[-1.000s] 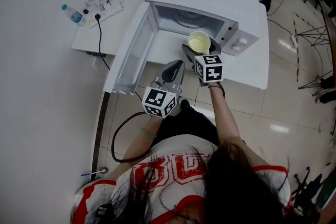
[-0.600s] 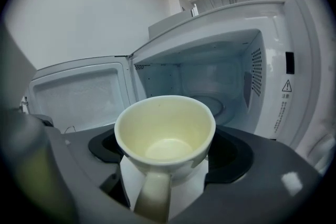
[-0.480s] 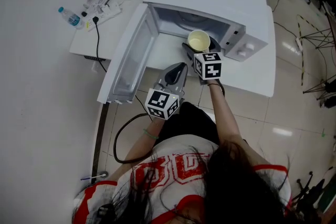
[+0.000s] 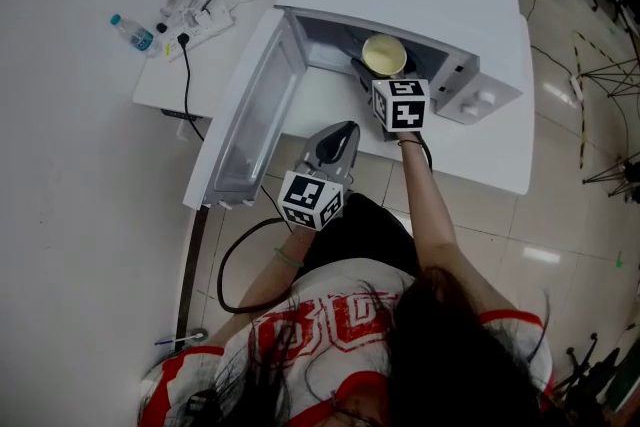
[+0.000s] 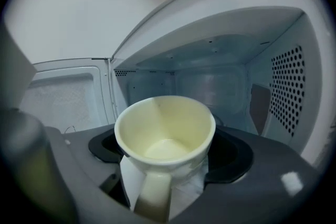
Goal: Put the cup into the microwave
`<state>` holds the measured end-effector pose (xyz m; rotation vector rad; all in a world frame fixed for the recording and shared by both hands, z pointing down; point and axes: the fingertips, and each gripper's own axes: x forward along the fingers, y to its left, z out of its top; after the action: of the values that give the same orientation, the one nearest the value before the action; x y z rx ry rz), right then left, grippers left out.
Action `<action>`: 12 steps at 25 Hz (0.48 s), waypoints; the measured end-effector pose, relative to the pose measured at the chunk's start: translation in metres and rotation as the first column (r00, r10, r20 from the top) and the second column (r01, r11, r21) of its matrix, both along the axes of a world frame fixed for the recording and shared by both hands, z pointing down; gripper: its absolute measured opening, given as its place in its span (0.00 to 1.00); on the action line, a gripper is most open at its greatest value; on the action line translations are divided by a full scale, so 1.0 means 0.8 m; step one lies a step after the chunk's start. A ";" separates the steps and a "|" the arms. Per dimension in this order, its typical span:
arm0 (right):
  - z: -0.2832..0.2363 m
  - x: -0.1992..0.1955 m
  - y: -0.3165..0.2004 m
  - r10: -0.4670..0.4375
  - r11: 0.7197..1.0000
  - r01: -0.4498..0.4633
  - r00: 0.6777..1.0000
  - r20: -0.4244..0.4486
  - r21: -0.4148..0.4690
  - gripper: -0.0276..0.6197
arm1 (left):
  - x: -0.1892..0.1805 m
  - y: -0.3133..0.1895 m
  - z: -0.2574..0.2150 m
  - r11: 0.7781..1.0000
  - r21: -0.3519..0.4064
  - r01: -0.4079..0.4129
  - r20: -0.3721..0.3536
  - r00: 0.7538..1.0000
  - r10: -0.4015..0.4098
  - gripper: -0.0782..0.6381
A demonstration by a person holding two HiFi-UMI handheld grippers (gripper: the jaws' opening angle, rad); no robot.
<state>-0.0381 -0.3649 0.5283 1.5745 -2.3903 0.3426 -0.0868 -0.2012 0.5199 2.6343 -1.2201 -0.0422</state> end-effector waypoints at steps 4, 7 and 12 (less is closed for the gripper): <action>-0.004 0.006 -0.026 0.027 1.000 -0.027 1.000 0.000 0.014 0.74 | -0.002 -0.005 0.001 1.000 0.003 0.003 0.000 1.000 -0.003 0.12; 0.000 0.009 -0.041 0.042 0.999 -0.042 0.999 -0.005 0.008 0.74 | -0.003 -0.008 0.004 1.000 0.000 0.002 0.001 1.000 -0.002 0.12; 0.011 0.011 -0.056 0.051 0.999 -0.051 0.998 -0.027 -0.002 0.74 | -0.001 -0.013 0.006 1.000 0.002 -0.001 -0.002 1.000 0.001 0.12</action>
<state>-0.0293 -0.4097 0.5369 1.6305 -2.3324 0.3325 -0.0877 -0.2115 0.5245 2.6356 -1.2189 -0.0451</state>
